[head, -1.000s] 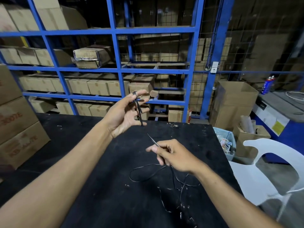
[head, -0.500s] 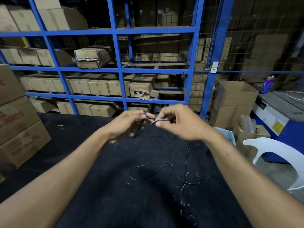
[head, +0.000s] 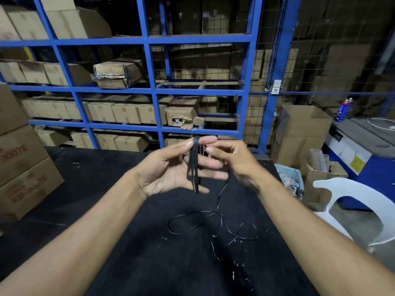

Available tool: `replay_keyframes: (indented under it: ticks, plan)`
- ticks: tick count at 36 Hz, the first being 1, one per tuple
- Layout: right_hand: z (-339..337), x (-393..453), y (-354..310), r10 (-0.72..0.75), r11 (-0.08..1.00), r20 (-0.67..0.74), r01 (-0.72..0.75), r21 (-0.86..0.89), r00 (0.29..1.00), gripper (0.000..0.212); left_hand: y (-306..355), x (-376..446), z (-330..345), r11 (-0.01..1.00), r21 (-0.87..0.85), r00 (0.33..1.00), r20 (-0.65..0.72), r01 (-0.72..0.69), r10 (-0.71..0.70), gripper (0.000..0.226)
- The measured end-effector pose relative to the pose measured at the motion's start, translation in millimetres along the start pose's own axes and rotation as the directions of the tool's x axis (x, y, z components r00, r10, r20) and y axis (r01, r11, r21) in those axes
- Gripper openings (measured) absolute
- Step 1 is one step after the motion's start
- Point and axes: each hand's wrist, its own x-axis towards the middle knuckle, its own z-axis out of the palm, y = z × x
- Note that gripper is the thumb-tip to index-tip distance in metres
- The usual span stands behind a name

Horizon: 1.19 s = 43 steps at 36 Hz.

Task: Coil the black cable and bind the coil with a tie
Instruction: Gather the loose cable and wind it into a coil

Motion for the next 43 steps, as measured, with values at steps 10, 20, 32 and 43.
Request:
replay_keyframes:
  ticks: [10,20,32,43]
  plan:
    - [44.5,-52.5,48.6,0.207,0.977,0.08,-0.202,-0.07,0.975,0.025,35.3,9.6,-11.2,0.978,0.101,0.944,-0.259,-0.185,0.205,0.045]
    - [44.0,-69.1,-16.6,0.098,0.914,0.2,-0.009,-0.405,0.975,0.016,49.7,0.8,-22.2,0.892,0.448,0.816,-0.493,-0.059,0.301,0.038]
    - [16.1,-19.0,-96.5,-0.183,0.793,0.208,0.269,-0.546,0.961,0.007,17.9,-12.4,-6.9,0.869,0.454,0.946,-0.322,0.197,-0.046,0.037]
    - [11.3,9.5,-57.0,-0.156,0.988,0.13,0.156,0.009,0.979,0.016,20.4,-20.0,-0.6,0.999,-0.026,0.999,0.039,-0.02,0.021,0.052]
